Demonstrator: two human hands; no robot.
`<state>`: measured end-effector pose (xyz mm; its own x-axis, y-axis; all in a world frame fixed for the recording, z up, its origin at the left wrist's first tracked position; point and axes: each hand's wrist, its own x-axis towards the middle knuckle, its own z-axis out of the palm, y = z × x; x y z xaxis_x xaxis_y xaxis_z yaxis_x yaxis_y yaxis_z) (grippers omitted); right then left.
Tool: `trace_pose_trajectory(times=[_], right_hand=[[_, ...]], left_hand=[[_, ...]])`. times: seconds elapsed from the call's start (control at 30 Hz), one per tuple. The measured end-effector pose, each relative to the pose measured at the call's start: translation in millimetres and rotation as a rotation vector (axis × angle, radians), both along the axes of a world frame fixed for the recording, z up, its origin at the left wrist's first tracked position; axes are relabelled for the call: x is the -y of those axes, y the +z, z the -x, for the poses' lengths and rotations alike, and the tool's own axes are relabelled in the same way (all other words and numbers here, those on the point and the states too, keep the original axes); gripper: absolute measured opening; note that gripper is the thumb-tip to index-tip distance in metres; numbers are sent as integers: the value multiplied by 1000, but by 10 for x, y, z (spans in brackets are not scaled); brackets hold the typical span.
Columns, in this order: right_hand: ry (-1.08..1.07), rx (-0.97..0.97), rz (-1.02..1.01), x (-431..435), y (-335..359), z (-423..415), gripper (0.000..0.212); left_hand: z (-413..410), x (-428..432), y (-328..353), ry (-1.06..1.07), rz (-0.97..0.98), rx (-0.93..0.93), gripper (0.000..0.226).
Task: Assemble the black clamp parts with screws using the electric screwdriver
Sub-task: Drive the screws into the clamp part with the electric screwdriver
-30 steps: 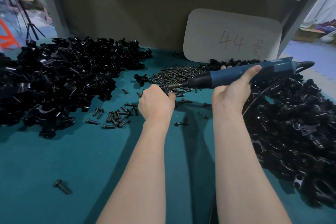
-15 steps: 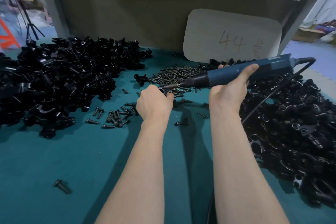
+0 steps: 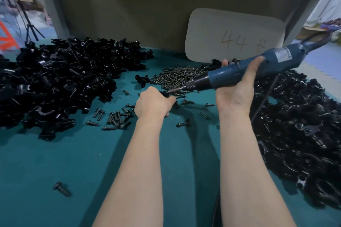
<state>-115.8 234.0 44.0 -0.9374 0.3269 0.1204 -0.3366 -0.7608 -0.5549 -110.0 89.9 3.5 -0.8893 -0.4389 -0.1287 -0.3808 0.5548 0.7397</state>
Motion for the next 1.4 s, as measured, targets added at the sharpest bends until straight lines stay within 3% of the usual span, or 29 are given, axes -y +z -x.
trace_pose_trajectory(times=[0.3, 0.57, 0.77, 0.9, 1.0, 1.27, 1.4], right_hand=[[43, -89, -57, 29, 142, -76, 25], [-22, -67, -143, -1, 117, -61, 46], [38, -123, -165, -76, 151, -114, 41], [68, -201, -211, -54, 263, -165, 30], [49, -218, -214, -39, 338, -187, 36], [2, -6, -96, -49, 279, -92, 46], [-54, 103, -77, -82, 185, -49, 48]], left_hand=[[-27, 48, 17, -17, -82, 4, 27], [-45, 34, 31, -40, -49, 36, 25], [2, 1, 17, -46, -40, 1, 33], [40, 41, 17, -59, -289, -31, 28], [26, 77, -3, -70, -416, 50, 29], [27, 109, -51, 110, -225, -194, 24], [13, 135, -14, 168, -184, -212, 25]])
